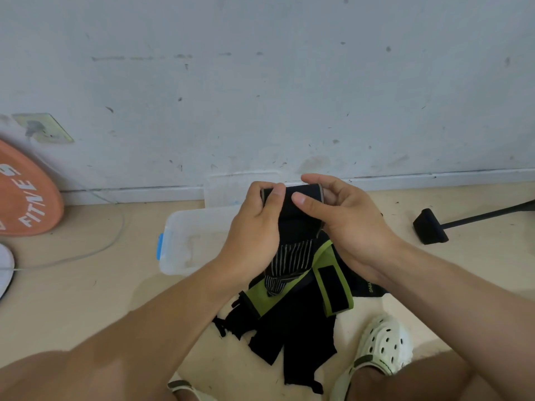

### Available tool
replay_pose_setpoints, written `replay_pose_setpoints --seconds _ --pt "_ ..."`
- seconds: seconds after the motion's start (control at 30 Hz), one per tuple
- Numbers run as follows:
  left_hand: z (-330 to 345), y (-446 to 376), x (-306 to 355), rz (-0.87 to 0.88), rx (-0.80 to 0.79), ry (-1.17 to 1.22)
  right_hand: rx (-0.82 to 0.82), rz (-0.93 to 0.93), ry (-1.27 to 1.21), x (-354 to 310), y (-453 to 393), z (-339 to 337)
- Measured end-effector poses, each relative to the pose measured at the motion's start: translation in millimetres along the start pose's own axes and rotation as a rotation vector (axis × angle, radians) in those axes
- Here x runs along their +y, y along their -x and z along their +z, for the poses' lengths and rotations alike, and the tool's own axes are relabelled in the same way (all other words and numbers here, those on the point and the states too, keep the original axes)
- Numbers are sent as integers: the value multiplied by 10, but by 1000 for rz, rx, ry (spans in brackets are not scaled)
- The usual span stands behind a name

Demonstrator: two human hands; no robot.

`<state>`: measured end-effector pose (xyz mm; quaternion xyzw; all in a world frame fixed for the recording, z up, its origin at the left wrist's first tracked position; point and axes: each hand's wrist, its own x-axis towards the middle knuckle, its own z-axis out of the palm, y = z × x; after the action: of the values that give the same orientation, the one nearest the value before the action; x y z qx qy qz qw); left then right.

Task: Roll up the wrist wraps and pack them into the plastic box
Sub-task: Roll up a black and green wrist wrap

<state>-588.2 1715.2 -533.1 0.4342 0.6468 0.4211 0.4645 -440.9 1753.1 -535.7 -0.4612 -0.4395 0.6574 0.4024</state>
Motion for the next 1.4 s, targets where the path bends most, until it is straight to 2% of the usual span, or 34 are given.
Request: replay_pose_setpoints --seconds 0.07,0.23,0.43,0.67,0.8,1.0,1.2,1.4 --pt "24 19 -5 21 17 42 16 20 17 13 11 48" --pt "-4 23 -63 34 32 -40 -61 -52 578 33 59 90" --pt "-8 70 -117 -5 2 -137 -119 -103 700 -31 66 19" --pt "17 24 -8 -13 113 -80 -155 -138 600 -104 38 31" --pt "14 -7 -7 56 144 -133 -137 -102 491 -82 15 42" --pt "-10 1 -12 103 156 -179 -194 -64 410 -105 8 34" --pt "-55 -34 32 81 90 19 -163 -38 223 -157 -26 -5" --pt "-76 -48 76 -155 -54 345 -108 -57 134 -164 -29 -24"
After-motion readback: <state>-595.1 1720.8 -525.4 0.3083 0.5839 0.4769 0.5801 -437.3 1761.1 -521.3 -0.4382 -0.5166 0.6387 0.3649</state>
